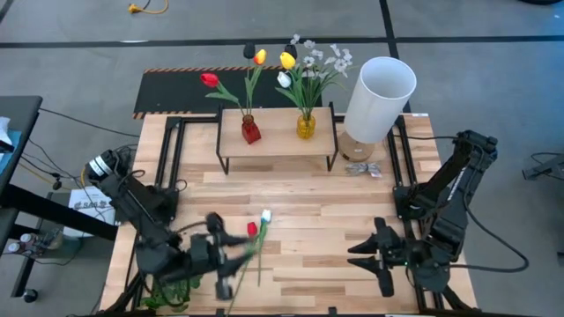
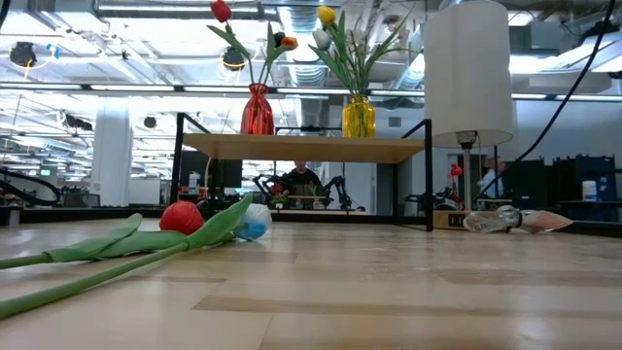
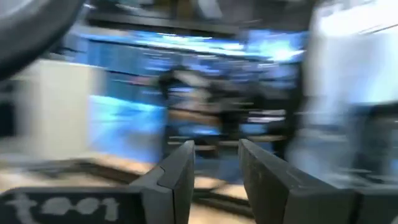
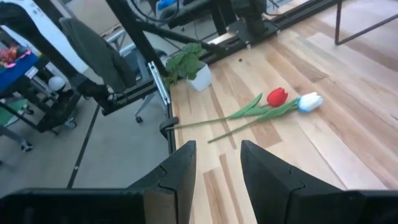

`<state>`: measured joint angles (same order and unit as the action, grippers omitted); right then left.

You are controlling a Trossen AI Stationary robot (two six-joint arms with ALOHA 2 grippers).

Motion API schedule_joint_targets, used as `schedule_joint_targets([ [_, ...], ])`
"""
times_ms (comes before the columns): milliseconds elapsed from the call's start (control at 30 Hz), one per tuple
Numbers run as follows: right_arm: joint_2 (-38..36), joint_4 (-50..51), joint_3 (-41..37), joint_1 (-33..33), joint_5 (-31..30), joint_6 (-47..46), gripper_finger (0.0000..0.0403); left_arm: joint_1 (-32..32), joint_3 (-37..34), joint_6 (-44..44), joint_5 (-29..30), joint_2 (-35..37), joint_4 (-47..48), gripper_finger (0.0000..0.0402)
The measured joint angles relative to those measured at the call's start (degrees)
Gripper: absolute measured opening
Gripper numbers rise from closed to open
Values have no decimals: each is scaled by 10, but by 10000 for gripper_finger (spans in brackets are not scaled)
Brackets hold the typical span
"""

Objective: Pick and place flowers into a vace then onto a shelf
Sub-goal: Put the red tulip into the red flower vase

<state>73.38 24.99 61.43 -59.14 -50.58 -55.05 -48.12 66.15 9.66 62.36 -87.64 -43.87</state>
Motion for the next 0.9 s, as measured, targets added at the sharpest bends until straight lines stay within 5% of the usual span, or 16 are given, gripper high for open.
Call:
schedule_joint_targets([
  [233, 0, 0, 0, 12, 38, 1, 118, 53, 0, -382, -345, 0, 180, 87],
  [500, 0, -1, 0, 11, 57, -4, 118, 86, 0, -897, -542, -1, 550, 41],
  [733, 0, 3, 0, 11, 57, -4, 118, 70, 0, -1107, -480, -1, 745, 3],
  [900, 0, 3, 0, 11, 57, -1, 118, 68, 0, -1156, -434, -8, 816, 0],
])
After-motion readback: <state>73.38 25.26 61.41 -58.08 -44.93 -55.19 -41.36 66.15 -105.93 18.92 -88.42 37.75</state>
